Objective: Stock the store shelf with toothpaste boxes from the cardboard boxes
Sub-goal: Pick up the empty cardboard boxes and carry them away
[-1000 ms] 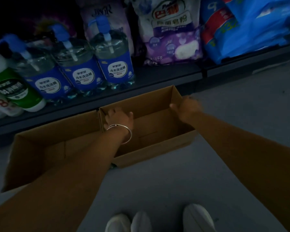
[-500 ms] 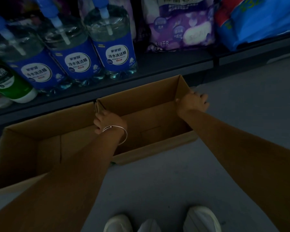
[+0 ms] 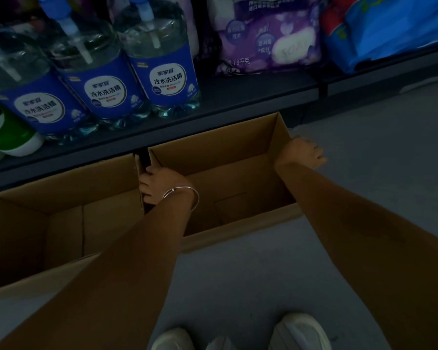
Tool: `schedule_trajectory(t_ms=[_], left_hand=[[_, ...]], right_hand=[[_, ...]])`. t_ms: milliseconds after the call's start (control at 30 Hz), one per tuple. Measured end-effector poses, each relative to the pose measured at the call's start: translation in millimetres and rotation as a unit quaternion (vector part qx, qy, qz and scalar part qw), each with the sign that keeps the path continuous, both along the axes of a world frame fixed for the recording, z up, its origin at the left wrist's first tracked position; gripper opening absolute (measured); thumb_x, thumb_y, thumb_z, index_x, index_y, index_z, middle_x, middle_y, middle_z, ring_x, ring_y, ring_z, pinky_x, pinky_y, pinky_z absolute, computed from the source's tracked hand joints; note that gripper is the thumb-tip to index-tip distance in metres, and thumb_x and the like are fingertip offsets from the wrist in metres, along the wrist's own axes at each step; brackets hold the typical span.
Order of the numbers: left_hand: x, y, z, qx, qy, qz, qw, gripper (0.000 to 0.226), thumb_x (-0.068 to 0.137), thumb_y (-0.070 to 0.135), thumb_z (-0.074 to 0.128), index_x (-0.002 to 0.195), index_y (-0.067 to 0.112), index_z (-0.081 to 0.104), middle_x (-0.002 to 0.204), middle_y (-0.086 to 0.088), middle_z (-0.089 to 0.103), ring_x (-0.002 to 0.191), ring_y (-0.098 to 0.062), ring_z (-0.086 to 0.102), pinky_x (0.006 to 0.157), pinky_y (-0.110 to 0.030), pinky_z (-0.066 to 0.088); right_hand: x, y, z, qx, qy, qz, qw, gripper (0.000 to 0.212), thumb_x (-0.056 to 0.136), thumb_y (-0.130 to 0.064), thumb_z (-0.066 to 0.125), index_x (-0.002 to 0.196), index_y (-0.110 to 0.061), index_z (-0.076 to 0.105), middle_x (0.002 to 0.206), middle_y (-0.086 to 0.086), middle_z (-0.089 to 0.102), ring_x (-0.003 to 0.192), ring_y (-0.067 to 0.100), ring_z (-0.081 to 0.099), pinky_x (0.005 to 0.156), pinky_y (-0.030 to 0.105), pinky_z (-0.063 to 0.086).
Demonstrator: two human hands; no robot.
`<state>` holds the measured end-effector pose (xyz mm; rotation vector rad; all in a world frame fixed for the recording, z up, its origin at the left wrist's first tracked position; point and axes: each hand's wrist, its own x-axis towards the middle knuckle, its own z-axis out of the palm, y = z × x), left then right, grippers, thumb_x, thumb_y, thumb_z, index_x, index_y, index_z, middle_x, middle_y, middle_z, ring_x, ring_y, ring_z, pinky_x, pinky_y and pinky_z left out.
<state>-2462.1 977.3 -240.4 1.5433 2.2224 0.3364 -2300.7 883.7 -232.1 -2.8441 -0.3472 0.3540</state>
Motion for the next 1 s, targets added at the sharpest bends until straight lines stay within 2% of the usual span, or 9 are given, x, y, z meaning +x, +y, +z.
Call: schedule_trajectory(t_ms=[167, 400, 567, 667, 833, 1000], left_hand=[[6, -7, 8, -0.009, -0.020, -0.011, 1.000, 0.034, 0.094, 0.003, 0.037, 0.127, 0.003, 0.049, 0.141, -0.019, 0.032, 0.130, -0.035, 0.030, 0.106, -0.046, 0.023], [24, -15, 19, -0.014, -0.051, -0.025, 0.998, 0.036, 0.094, 0.005, 0.039, 0.129, 0.006, 0.048, 0.140, -0.017, 0.033, 0.130, -0.034, 0.029, 0.103, -0.049, 0.026], [47, -24, 29, -0.010, -0.069, -0.050, 0.996, 0.035, 0.097, 0.009, 0.035, 0.130, 0.004, 0.048, 0.141, -0.018, 0.032, 0.131, -0.033, 0.027, 0.104, -0.043, 0.027], [63, -26, 29, -0.003, -0.081, -0.051, 0.995, 0.033, 0.097, 0.013, 0.036, 0.127, 0.006, 0.050, 0.139, -0.016, 0.035, 0.130, -0.032, 0.029, 0.101, -0.050, 0.029], [87, -29, 38, 0.009, -0.095, -0.075, 0.993, 0.031, 0.096, 0.014, 0.039, 0.124, 0.008, 0.052, 0.137, -0.016, 0.038, 0.127, -0.032, 0.033, 0.101, -0.048, 0.029], [108, -24, 53, 0.012, -0.126, -0.106, 0.986, 0.028, 0.095, 0.014, 0.044, 0.119, 0.012, 0.058, 0.131, -0.016, 0.046, 0.121, -0.033, 0.042, 0.096, -0.043, 0.038]], right_hand=[[12, -14, -4, 0.023, -0.011, -0.050, 0.998, 0.033, 0.097, -0.010, 0.039, 0.128, 0.000, 0.045, 0.135, 0.020, 0.045, 0.126, 0.034, 0.038, 0.105, 0.041, 0.025], [27, -33, 2, 0.046, 0.002, -0.093, 0.995, 0.034, 0.096, -0.008, 0.042, 0.129, -0.002, 0.042, 0.137, 0.019, 0.043, 0.129, 0.032, 0.035, 0.104, 0.043, 0.026], [43, -46, 10, 0.057, 0.020, -0.136, 0.989, 0.035, 0.098, -0.009, 0.039, 0.133, -0.004, 0.039, 0.141, 0.016, 0.038, 0.132, 0.029, 0.030, 0.103, 0.048, 0.028], [56, -53, 17, 0.052, 0.013, -0.142, 0.988, 0.038, 0.098, -0.009, 0.038, 0.136, -0.005, 0.036, 0.142, 0.016, 0.036, 0.133, 0.029, 0.029, 0.104, 0.049, 0.027], [79, -64, 30, 0.054, 0.001, -0.166, 0.985, 0.033, 0.098, -0.005, 0.037, 0.130, -0.004, 0.043, 0.138, 0.016, 0.042, 0.131, 0.029, 0.033, 0.104, 0.044, 0.029], [103, -86, 58, 0.047, 0.037, -0.168, 0.984, 0.030, 0.096, -0.006, 0.044, 0.125, -0.005, 0.053, 0.136, 0.016, 0.044, 0.130, 0.030, 0.035, 0.106, 0.043, 0.030]])
